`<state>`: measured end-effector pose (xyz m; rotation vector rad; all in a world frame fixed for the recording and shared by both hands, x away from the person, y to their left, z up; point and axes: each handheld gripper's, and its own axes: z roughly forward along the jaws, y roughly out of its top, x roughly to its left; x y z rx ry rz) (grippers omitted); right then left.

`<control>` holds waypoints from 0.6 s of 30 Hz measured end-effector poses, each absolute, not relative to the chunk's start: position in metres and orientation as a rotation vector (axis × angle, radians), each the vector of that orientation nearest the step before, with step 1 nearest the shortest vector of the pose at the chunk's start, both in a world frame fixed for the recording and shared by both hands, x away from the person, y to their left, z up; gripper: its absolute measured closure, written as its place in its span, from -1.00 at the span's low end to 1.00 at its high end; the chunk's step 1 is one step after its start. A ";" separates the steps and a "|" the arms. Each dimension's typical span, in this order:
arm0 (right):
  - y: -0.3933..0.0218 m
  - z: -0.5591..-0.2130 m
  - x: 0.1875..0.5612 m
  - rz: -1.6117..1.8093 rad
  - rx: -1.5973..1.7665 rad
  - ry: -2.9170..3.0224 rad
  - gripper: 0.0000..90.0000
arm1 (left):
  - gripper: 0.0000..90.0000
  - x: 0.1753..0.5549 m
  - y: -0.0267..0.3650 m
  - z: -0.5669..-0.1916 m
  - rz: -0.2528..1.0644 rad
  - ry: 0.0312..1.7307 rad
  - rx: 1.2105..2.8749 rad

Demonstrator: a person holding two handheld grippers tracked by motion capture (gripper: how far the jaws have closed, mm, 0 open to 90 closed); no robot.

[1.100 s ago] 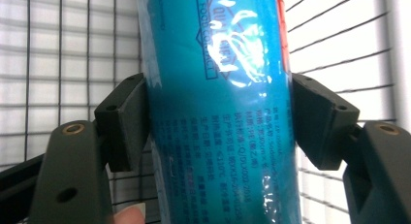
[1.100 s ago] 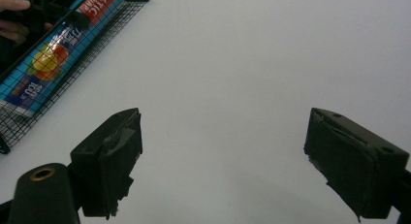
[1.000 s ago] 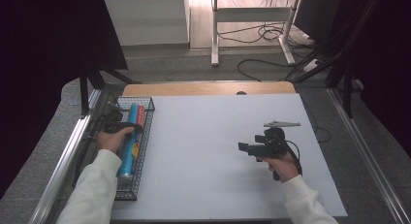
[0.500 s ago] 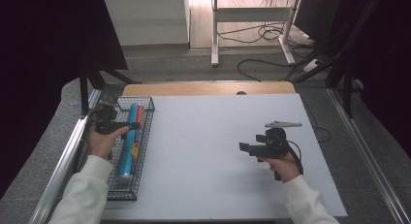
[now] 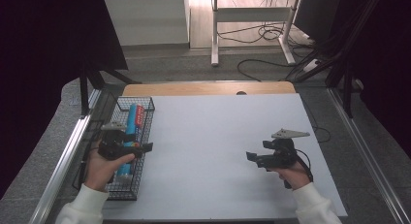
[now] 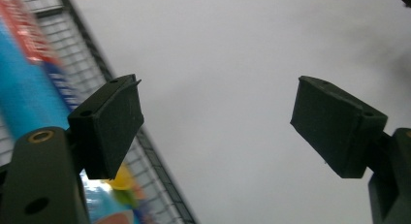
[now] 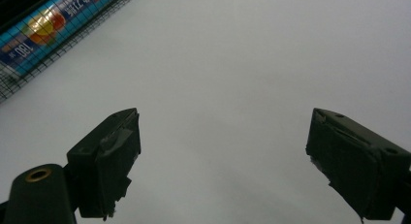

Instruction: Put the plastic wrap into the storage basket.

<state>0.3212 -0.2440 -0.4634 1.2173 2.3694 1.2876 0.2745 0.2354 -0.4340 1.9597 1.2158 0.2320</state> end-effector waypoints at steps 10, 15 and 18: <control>-0.264 -0.476 0.304 1.262 1.172 2.352 -0.72 | -0.61 0.251 0.179 -0.452 0.236 1.092 2.030; -0.265 -0.479 0.300 1.265 1.147 2.353 -0.72 | -0.62 0.251 0.171 -0.460 0.245 1.092 2.049; -0.264 -0.478 0.300 1.266 1.138 2.349 -0.72 | -0.62 0.252 0.173 -0.463 0.209 1.099 2.032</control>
